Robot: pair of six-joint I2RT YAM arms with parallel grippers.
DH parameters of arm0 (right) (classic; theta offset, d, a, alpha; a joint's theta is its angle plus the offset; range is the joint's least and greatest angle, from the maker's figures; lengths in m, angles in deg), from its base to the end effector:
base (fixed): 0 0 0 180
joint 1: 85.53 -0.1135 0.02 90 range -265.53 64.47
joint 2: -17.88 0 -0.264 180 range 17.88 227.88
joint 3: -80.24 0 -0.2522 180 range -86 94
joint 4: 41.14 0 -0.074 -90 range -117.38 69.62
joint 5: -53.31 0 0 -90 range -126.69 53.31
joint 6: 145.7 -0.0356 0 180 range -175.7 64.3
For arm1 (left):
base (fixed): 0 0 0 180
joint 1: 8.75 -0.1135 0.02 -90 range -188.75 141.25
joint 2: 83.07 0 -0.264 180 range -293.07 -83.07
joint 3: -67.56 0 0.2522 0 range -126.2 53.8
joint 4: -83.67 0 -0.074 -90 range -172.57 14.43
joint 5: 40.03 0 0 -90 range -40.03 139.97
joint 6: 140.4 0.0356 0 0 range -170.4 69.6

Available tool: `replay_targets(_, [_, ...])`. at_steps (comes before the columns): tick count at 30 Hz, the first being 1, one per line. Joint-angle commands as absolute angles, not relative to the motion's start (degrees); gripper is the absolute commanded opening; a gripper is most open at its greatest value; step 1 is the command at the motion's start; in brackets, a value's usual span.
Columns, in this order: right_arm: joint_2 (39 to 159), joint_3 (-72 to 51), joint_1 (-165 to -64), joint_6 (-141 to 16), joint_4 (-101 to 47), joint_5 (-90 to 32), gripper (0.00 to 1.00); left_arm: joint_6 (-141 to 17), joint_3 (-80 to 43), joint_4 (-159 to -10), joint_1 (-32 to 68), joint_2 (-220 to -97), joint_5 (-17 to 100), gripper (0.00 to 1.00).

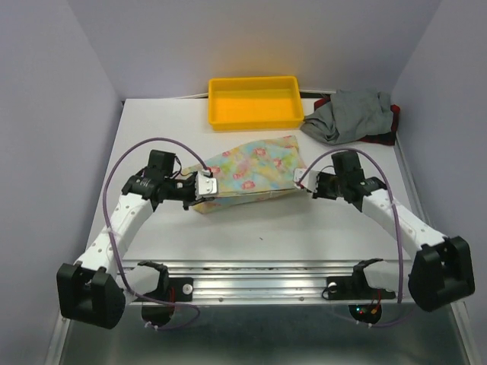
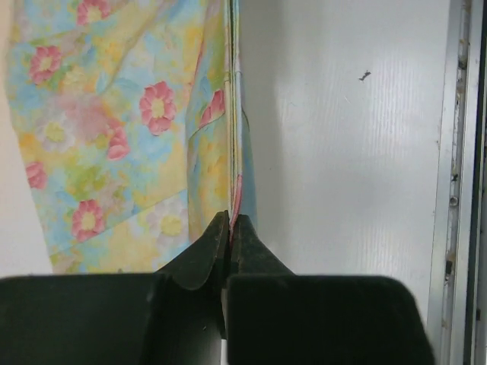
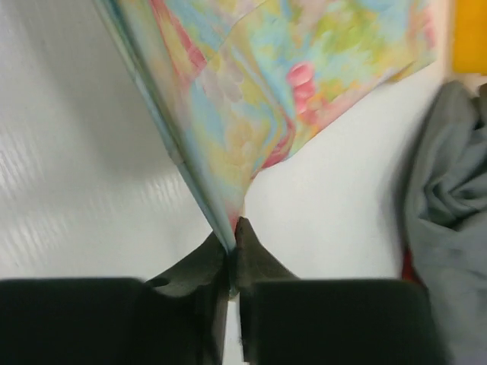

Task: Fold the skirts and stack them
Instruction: Flatten the skirt out

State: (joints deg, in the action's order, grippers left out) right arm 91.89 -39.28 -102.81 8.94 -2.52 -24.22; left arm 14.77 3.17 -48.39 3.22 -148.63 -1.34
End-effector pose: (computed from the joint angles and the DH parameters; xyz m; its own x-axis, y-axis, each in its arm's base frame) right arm 0.2452 0.0843 0.2224 0.0535 -0.9074 -0.4169 -0.8597 0.1705 -0.4814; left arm 0.2153 -0.0740 0.2759 0.2607 0.5246 -0.8104 0.9355 0.0700 0.3463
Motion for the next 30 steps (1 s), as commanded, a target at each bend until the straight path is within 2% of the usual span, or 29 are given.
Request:
replay_targets(1, [82.22, -43.88, -97.22, 19.33, 6.61, -33.62, 0.24, 21.23, 4.4, -36.96, 5.47, -140.82, 5.94, 0.19])
replay_targets(2, [80.99, -44.68, -97.22, 20.05, 6.98, -33.09, 0.5, 20.97, 4.67, -37.04, 6.88, -140.2, 6.37, 0.39])
replay_targets(4, [78.53, -45.48, -97.22, 20.76, 7.07, -31.68, 0.96, 20.62, 4.67, -36.86, 10.58, -138.62, 7.61, 0.48])
replay_targets(5, [78.17, -44.96, -97.22, 20.85, 7.5, -31.33, 1.0, 20.44, 4.32, -37.04, 11.28, -138.18, 8.48, 0.55])
replay_targets(7, [78.86, -41.21, -97.22, 20.15, 10.39, -31.07, 1.0, 18.34, 1.96, -37.82, 11.73, -137.3, 8.92, 0.6])
replay_targets(13, [82.55, -30.99, -97.22, 15.24, 15.24, -30.28, 0.99, 5.88, -7.53, -41.07, 11.55, -141.93, 14.45, 0.57])
replay_targets(17, [92.99, -22.83, -97.22, 0.84, 13.31, -30.01, 0.82, -7.4, -10.97, -46.18, 10.68, -150.54, 20.87, 0.49])
replay_targets(18, [99.55, -17.24, -97.22, -1.8, 13.57, -29.75, 0.79, -10.81, -11.93, -46.18, 9.89, -152.83, 22.36, 0.48])
replay_targets(19, [103.01, -13.96, -97.22, -6.09, 14.27, -28.7, 0.71, -13.11, -13.94, -46.18, 9.53, -157.72, 23.33, 0.47])
replay_targets(22, [116.77, -0.11, -97.83, -12.08, 19.01, -25.28, 0.6, -18.56, -17.64, -43.81, 9.09, -167.48, 24.4, 0.41])
replay_targets(24, [125.57, 8.51, -98.62, -13.42, 21.48, -23.78, 0.53, -22.51, -18.53, -43.45, 9.01, -172.68, 24.74, 0.4])
replay_targets(25, [128.33, 11.09, -98.63, -13.6, 23.48, -23.95, 0.47, -23.58, -18.97, -43.11, 9.0, -174.28, 25.01, 0.4])
replay_targets(30, [136.61, 13.76, -100.65, -11.94, 23.25, -26.4, 0.41, -28.59, -20.29, -42.04, 8.92, -181.23, 26.68, 0.38])
